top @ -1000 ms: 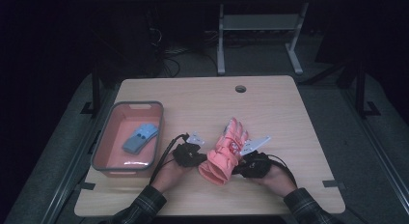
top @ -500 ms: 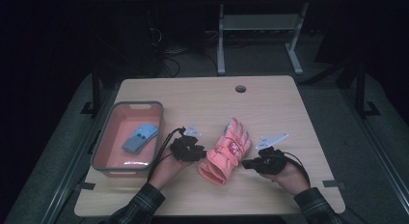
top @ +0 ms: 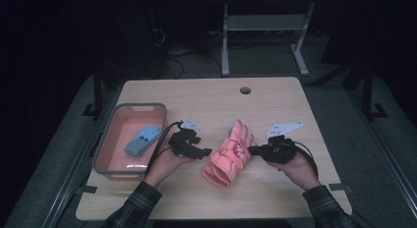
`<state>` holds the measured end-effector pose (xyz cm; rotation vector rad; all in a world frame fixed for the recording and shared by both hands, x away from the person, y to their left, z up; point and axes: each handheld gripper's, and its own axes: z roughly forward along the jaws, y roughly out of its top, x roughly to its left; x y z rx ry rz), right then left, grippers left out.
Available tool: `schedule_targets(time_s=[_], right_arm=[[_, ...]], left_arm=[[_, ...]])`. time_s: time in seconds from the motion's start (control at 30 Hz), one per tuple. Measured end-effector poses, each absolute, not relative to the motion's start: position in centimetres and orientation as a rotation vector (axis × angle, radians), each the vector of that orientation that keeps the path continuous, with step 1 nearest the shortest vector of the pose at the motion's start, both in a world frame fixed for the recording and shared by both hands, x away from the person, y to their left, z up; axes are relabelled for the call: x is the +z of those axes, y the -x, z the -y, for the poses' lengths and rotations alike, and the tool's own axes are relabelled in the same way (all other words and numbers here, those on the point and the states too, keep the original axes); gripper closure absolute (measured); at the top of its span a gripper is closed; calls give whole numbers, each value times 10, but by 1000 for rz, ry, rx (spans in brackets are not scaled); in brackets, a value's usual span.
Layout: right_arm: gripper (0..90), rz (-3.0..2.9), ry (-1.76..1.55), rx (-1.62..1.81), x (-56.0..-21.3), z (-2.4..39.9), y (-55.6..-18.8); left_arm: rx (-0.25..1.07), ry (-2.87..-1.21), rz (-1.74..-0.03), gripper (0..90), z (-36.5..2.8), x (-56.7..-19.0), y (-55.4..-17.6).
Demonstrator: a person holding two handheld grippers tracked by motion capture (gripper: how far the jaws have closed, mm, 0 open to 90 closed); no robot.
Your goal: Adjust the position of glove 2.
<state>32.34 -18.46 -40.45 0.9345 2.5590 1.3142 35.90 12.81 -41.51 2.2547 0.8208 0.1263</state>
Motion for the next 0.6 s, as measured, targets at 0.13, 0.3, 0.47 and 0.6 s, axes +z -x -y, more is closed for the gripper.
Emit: schedule_targets(time_s=[0.13,0.3,0.47,0.6], right_arm=[[898,-2535,-930,1329,-398,182,-330],[898,-2512,-916,1359,-389,173,-340],[899,-2496,-917,1373,-387,167,-348],[899,-2495,-914,1375,-389,164,-353]], left_arm=[[130,-2247,-812,259,-128,-410,-358],[150,-2221,-807,246,-133,-400,-359],[148,-2209,-792,243,-134,-395,-356],[150,-2206,-779,237,-133,-393,-355]])
